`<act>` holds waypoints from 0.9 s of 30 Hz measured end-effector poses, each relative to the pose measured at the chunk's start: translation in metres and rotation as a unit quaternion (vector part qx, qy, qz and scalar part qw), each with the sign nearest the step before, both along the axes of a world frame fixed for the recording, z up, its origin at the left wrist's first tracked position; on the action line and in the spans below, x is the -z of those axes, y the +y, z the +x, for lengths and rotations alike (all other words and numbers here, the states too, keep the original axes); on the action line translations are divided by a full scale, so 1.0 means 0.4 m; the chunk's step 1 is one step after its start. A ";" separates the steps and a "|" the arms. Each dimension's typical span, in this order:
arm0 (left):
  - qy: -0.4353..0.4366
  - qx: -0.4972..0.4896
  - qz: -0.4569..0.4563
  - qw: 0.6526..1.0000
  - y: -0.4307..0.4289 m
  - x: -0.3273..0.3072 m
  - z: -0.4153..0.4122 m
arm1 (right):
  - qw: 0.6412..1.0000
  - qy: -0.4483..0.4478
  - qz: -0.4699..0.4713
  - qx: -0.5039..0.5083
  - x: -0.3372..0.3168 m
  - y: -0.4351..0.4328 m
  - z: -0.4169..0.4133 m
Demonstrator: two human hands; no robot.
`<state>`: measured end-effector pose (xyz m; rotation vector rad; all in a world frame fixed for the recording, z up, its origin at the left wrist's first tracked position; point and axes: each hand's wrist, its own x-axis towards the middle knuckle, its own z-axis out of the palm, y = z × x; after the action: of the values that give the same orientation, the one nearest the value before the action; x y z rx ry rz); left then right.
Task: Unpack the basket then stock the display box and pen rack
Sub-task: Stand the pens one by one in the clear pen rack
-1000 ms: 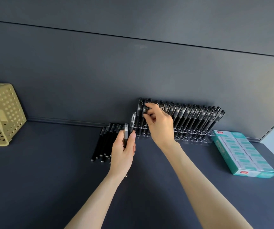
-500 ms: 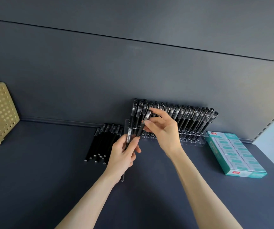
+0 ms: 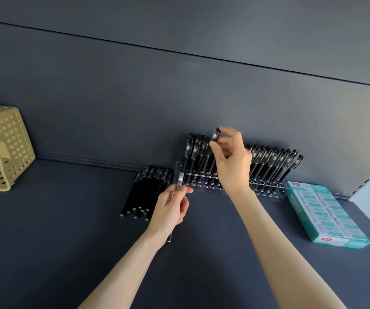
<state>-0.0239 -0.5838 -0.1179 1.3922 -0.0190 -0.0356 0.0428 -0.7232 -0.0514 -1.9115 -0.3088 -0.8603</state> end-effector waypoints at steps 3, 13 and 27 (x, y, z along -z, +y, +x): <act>-0.012 0.009 0.005 1.000 0.002 -0.001 -0.007 | 1.000 0.013 -0.009 -0.005 0.015 0.005 0.003; -0.044 0.024 0.010 0.999 0.002 -0.013 -0.013 | 0.996 0.063 -0.069 0.010 0.063 0.019 -0.010; -0.069 0.062 0.066 0.993 -0.012 -0.008 -0.019 | 0.969 0.165 0.094 -0.156 0.041 -0.015 -0.091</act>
<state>-0.0316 -0.5885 -0.1148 1.5230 -0.2227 -0.0451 0.0063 -0.7292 -0.0678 -1.7338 -0.3035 -0.3409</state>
